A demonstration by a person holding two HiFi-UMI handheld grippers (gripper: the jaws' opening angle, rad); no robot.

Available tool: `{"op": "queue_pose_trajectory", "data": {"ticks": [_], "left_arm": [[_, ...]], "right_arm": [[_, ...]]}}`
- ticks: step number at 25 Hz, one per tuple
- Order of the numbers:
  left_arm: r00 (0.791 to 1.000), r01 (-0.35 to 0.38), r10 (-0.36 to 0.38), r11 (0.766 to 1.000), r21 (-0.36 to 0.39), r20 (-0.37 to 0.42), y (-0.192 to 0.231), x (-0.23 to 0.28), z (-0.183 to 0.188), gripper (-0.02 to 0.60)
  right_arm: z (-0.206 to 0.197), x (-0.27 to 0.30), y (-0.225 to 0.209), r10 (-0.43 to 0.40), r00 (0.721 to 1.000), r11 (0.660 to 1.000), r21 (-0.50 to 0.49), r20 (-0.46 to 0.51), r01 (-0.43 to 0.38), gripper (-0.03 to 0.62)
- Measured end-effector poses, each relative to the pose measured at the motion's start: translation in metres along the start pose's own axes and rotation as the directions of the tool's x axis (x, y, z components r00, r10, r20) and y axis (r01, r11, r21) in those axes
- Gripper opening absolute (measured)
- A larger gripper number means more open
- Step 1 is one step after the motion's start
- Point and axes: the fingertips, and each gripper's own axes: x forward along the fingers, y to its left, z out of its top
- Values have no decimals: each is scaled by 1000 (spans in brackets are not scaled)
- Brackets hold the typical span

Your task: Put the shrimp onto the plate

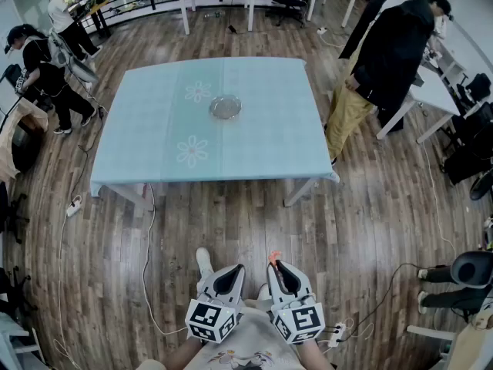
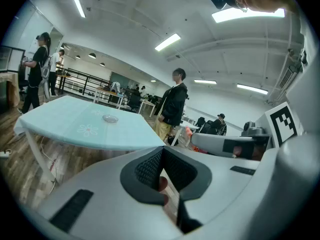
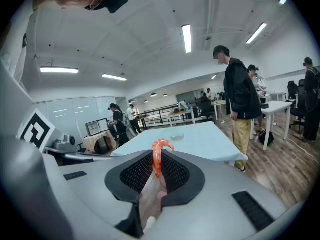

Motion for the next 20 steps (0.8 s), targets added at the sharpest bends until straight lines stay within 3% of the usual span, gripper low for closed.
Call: {"op": "queue_pose_trajectory", "data": {"ticks": [3,8,13,18,20], "left_arm": [[999,-23,22,999,-34,-35,-48,-34,-18,8],[999,-35,35,999,5,18,-94,-59,-4,8],[997,-68,67,997,32,30,-97,-76,-4,8],[995,-98,98,995,-8,36,-102,-66,-14,8],[994,-96,96,995,-3,43,-111,-63,-16,8]], "right_arm": [[-24,-50,11,47,997,997,57,-53,-44,69],[-5,-100,11,64,998,998,23,11,-64,69],[2,-112,17,77,995,995,67,56,-80,69],[-10,-119,10,145,989,976,160,38,-149,69],[-9,-123,6,164,986,975,144,43,-168,69]]}}
